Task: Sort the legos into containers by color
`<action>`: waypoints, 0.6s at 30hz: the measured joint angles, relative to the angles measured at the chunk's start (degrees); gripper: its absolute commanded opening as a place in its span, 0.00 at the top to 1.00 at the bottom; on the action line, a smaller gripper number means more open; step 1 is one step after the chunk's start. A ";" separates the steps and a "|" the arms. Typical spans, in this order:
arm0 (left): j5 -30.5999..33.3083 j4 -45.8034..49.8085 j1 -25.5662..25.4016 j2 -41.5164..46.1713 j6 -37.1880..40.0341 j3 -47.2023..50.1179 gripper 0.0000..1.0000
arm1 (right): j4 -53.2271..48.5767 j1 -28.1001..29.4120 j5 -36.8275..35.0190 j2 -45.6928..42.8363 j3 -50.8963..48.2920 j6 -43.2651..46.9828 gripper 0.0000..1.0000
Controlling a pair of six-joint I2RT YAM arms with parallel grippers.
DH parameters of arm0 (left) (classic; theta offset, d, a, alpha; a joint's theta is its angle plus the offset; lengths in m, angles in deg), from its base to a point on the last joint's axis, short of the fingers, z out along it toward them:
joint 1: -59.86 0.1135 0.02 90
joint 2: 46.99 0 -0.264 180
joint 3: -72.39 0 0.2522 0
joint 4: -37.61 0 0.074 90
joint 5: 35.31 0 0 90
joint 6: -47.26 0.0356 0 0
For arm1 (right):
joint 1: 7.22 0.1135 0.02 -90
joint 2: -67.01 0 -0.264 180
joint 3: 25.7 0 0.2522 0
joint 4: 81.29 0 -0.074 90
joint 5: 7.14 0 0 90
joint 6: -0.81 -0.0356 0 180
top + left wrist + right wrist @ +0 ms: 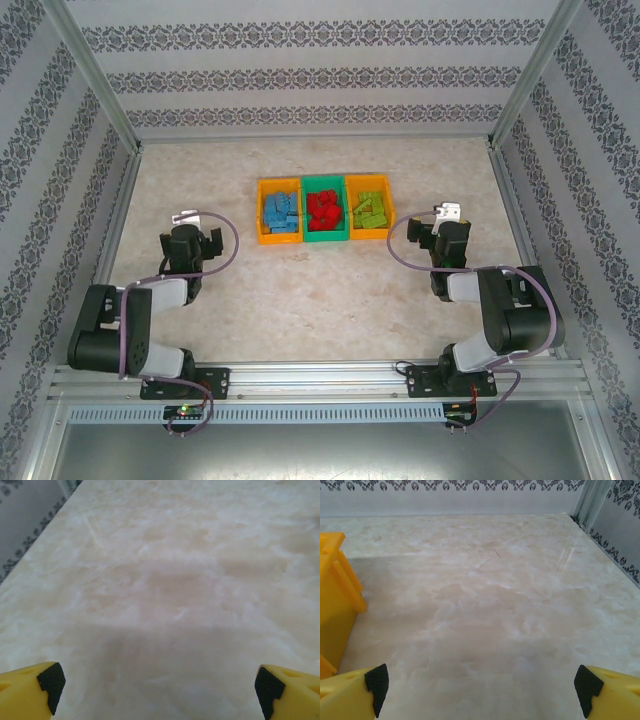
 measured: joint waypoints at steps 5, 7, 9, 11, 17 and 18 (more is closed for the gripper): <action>-6.51 -5.38 0.28 -7.26 0.50 -0.35 0.01 | 0.00 0.00 0.00 0.00 0.00 0.00 0.02; -7.58 -6.36 0.31 -7.23 0.50 -0.37 0.01 | 0.00 0.00 0.00 0.00 0.00 0.00 0.02; -8.33 -6.75 0.33 -7.23 0.50 -0.44 0.01 | 0.00 -0.02 0.02 0.00 0.00 0.00 0.02; -8.81 -6.80 0.33 -7.23 0.50 -0.44 0.01 | 0.00 -0.09 0.02 0.00 0.00 0.02 0.02; -9.20 -6.82 0.33 -7.23 0.50 -0.44 0.01 | 0.00 -0.09 0.02 0.00 0.00 0.02 0.02; -9.18 -6.80 0.33 -7.23 0.50 -0.44 0.01 | -0.02 -0.09 0.02 0.00 0.00 0.02 0.02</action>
